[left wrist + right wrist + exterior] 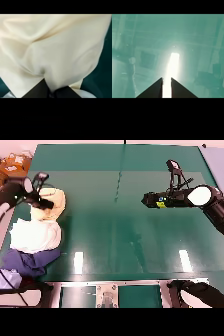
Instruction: Fold the shirts.
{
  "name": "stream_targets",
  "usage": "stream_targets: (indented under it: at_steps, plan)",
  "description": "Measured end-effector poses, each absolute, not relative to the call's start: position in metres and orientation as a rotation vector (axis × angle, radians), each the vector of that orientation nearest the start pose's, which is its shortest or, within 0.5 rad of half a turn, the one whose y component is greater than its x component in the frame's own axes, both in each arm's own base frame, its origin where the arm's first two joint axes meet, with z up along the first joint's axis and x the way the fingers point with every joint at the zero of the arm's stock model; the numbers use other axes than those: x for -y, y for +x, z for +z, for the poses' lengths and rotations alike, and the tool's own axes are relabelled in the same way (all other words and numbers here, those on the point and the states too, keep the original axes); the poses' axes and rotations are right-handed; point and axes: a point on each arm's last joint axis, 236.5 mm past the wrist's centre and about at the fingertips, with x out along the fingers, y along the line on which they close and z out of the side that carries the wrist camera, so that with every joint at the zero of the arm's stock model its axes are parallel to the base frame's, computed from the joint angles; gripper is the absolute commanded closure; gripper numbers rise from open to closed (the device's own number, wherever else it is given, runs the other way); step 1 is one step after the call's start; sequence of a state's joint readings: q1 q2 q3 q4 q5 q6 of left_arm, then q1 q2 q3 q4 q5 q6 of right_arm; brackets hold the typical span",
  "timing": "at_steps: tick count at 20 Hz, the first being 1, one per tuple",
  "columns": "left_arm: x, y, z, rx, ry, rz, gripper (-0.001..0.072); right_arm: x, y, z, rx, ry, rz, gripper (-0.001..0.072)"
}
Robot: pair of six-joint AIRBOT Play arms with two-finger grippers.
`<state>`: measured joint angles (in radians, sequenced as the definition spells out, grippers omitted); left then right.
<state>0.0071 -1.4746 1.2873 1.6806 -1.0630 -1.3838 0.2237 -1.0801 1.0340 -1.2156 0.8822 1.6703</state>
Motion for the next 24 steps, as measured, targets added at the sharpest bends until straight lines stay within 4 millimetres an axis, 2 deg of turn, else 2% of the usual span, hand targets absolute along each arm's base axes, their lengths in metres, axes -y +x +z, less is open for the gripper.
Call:
stream_targets:
  at_steps: [1, 3, 5, 6, 8, 11, 12, 13, 14, 15, 16, 17, 19, 20, 22, 24]
  plan:
    - [-0.013, 0.445, 0.003, -1.216, 0.256, -0.081, 0.069, -0.147, 0.38, 0.078, -0.976, 0.327, 0.298, 0.0575]
    - [0.025, 0.459, 0.056, -1.118, 0.24, -0.149, 0.0689, -0.131, 0.381, 0.081, -0.984, 0.341, 0.268, 0.0603]
    - [0.082, 0.464, 0.11, -1.007, 0.213, -0.267, 0.0689, -0.112, 0.381, 0.085, -0.99, 0.356, 0.232, 0.0603]
    - [0.115, 0.461, 0.134, -0.956, 0.195, -0.343, 0.0689, -0.101, 0.381, 0.088, -0.99, 0.363, 0.211, 0.0603]
    - [0.181, 0.445, 0.17, -0.882, 0.162, -0.502, 0.0689, -0.079, 0.381, 0.093, -0.988, 0.379, 0.168, 0.0603]
    - [0.267, 0.415, 0.196, -0.815, 0.109, -0.715, 0.0688, -0.051, 0.379, 0.098, -0.982, 0.406, 0.11, 0.06]
    - [0.293, 0.405, 0.196, -0.813, 0.096, -0.775, 0.0684, -0.045, 0.378, 0.098, -0.984, 0.413, 0.097, 0.0592]
    - [0.314, 0.396, 0.192, -0.826, 0.086, -0.823, 0.0437, -0.039, 0.377, 0.098, -0.987, 0.42, 0.084, 0.0554]
    - [0.335, 0.389, 0.183, -0.844, 0.073, -0.869, 0.0105, -0.037, 0.375, 0.098, -0.992, 0.423, 0.079, 0.0528]
    - [0.353, 0.382, 0.171, -0.875, 0.063, -0.904, 0.0033, -0.035, 0.374, 0.097, -0.997, 0.426, 0.075, 0.049]
    - [0.371, 0.375, 0.153, -0.922, 0.05, -0.934, 0.0035, -0.033, 0.373, 0.098, -0.997, 0.427, 0.072, 0.0459]
    - [0.385, 0.369, 0.137, -0.962, 0.039, -0.961, 0.0035, -0.032, 0.372, 0.097, -1.002, 0.428, 0.068, 0.0397]
    - [0.403, 0.359, 0.112, -1.039, 0.015, -0.995, 0.0035, -0.031, 0.371, 0.097, -1.008, 0.43, 0.067, 0.029]
    - [0.402, 0.361, 0.103, -1.065, 0.01, -0.993, 0.0035, -0.03, 0.37, 0.096, -1.011, 0.43, 0.066, 0.0276]
    - [0.387, 0.371, 0.095, -1.112, -0.004, -0.968, 0.0035, -0.03, 0.368, 0.095, -1.024, 0.43, 0.066, 0.0276]
    - [0.355, 0.388, 0.09, -1.163, -0.032, -0.917, 0.0034, -0.031, 0.362, 0.087, -1.052, 0.433, 0.066, 0.0227]
